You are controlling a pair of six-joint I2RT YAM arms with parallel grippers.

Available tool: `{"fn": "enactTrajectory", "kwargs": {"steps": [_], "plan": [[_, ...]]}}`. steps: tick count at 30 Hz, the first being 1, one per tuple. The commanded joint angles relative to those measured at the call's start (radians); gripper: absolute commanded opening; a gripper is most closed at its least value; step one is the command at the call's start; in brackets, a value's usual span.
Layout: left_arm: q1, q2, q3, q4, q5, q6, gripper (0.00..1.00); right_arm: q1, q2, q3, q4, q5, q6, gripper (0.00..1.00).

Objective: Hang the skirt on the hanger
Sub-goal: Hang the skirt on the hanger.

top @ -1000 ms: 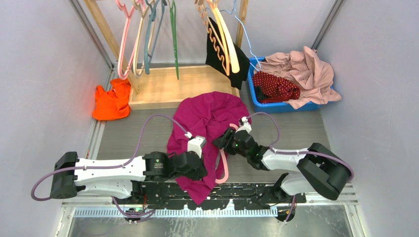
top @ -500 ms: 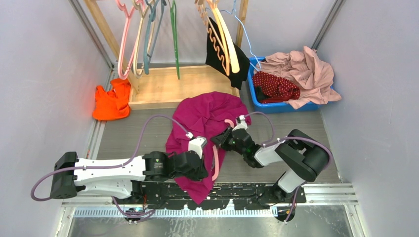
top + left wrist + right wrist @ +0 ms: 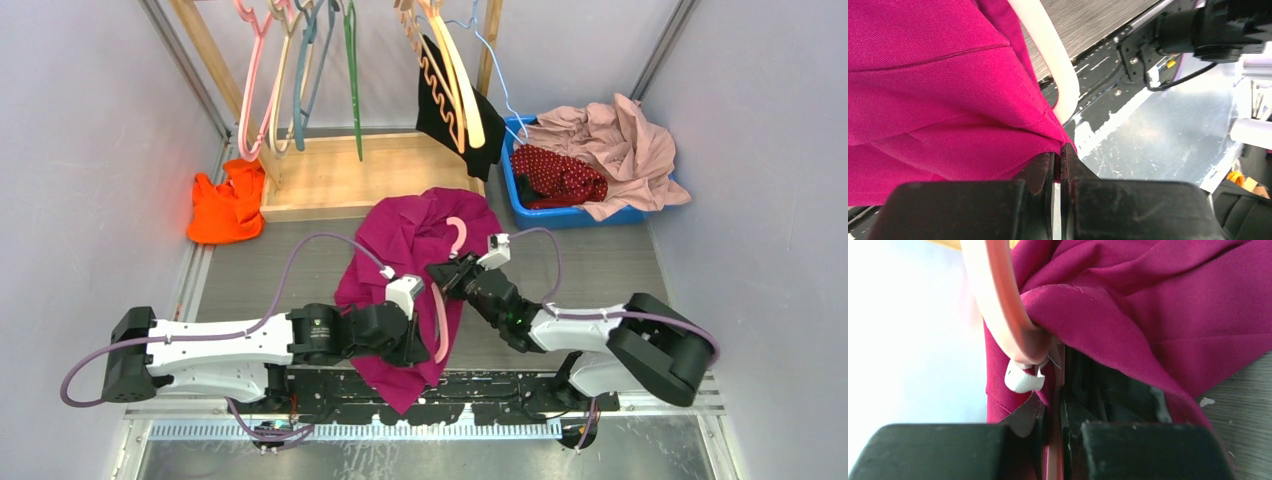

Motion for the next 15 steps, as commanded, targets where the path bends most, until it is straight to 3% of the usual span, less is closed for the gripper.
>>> {"fn": "enactTrajectory", "kwargs": {"steps": [1,15], "plan": [[-0.022,-0.026,0.072,0.092,0.093,-0.034,0.00,0.029,-0.109,0.026,-0.088,0.265,-0.022,0.01],[-0.022,0.050,0.254,0.181,0.233,-0.052,0.00,0.121,-0.229,0.062,-0.166,0.510,-0.095,0.01]]}}
